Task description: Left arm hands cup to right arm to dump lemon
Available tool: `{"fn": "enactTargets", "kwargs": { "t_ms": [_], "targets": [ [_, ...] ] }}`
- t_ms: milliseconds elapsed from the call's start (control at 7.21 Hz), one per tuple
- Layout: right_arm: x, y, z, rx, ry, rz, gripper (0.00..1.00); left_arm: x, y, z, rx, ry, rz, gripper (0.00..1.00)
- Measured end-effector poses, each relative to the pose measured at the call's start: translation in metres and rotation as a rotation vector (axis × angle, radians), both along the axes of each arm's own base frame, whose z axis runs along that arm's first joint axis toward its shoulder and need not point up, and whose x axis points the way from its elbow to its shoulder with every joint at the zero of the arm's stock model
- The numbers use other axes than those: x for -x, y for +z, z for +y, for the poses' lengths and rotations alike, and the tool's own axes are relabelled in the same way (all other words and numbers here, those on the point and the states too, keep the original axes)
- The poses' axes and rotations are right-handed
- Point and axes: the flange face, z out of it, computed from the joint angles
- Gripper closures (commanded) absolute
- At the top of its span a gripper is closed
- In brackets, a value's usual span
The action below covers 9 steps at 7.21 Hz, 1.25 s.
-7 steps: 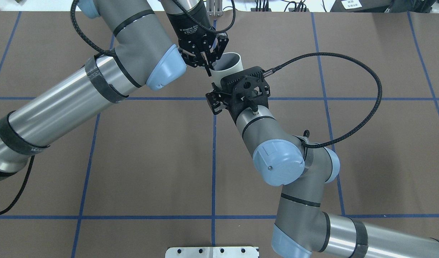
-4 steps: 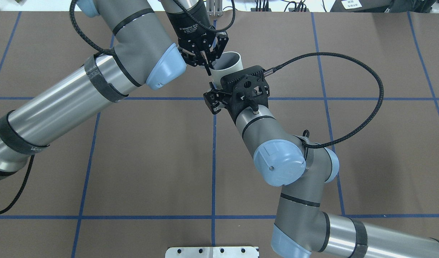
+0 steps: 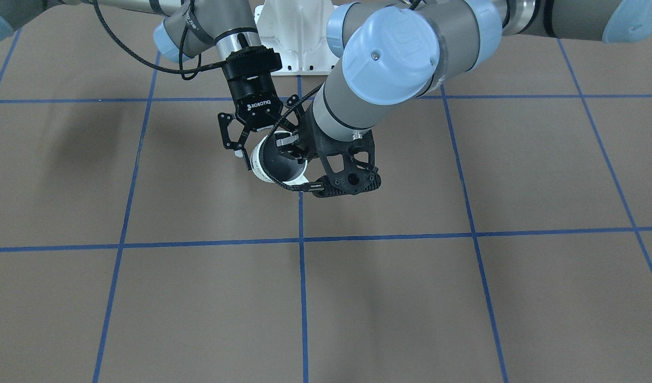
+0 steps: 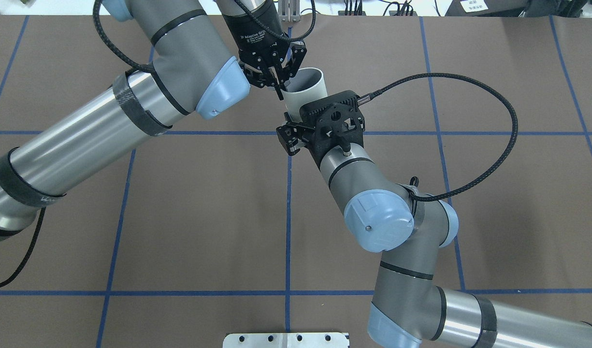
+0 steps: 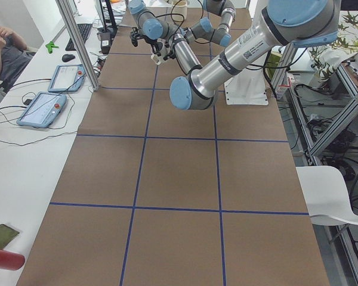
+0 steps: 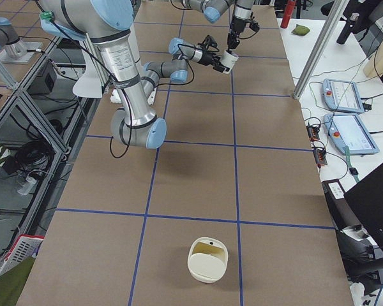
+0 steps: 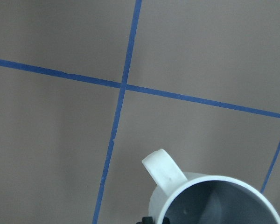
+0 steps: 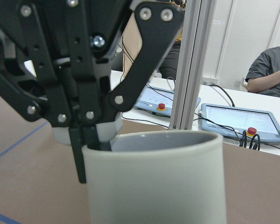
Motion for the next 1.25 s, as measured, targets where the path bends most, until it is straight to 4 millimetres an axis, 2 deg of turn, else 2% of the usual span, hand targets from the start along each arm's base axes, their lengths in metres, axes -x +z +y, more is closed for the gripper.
{"fn": "enactTargets", "kwargs": {
  "t_ms": [139, 416, 832, 971, 1110, 1248],
  "targets": [
    [0.000, 0.001, 0.000, 0.001, 0.000, 0.001, 0.00, 0.006, -0.001, -0.004, 0.000, -0.008, 0.001, 1.00],
    [0.001, 0.001, 0.001, 0.002, -0.001, 0.002, 0.00, 0.033, -0.004, -0.019, 0.011, -0.032, 0.021, 1.00],
    [0.002, 0.000, 0.002, -0.002, 0.011, 0.001, 0.00, 0.108, -0.014, -0.040, -0.017, -0.101, 0.073, 1.00],
    [-0.003, 0.000, -0.005, 0.001, 0.015, 0.009, 0.00, 0.137, -0.001, -0.043, -0.041, -0.133, 0.076, 1.00],
    [-0.014, 0.005, -0.022, 0.020, 0.010, 0.034, 0.00, 0.161, 0.023, -0.044, -0.074, -0.166, 0.059, 1.00],
    [-0.032, 0.012, -0.050, 0.059, -0.016, 0.068, 0.00, 0.182, 0.062, -0.044, -0.110, -0.203, 0.015, 1.00]
  ]
}}
